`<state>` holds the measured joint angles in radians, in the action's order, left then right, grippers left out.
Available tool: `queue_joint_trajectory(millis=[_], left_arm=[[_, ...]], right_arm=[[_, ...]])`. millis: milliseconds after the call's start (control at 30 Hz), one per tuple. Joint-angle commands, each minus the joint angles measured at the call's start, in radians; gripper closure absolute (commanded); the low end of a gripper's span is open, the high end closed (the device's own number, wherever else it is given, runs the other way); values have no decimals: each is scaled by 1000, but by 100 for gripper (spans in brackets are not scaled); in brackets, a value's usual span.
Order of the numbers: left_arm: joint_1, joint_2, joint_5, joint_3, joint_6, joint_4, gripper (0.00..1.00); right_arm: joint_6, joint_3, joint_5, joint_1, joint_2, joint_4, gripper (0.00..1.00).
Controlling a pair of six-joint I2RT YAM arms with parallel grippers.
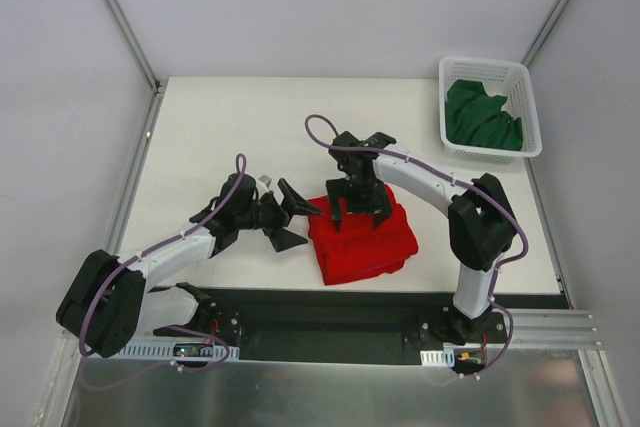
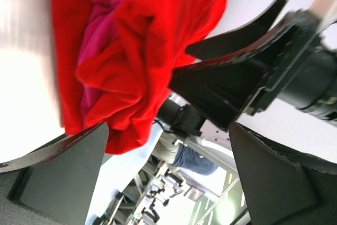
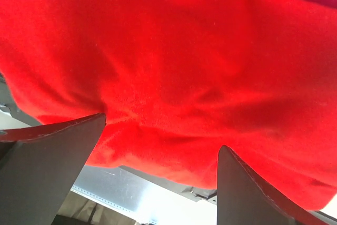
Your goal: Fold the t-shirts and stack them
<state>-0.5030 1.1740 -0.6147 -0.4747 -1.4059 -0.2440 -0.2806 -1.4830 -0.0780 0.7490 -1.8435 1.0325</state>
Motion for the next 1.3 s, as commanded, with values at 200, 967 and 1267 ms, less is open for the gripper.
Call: queue_joint_trajectory(millis=[200,967,1267], left_arm=[[-54,33,39,22,-1,-14,1],[-69,203,43,-116,25,-77,1],[-71,285,47,-176,70,-72,1]], right_arm=[[-14,-33,-9,3,-14,-2,4],[8,56,-17,6,27,11,4],[18,79,-34,7,29,8,4]])
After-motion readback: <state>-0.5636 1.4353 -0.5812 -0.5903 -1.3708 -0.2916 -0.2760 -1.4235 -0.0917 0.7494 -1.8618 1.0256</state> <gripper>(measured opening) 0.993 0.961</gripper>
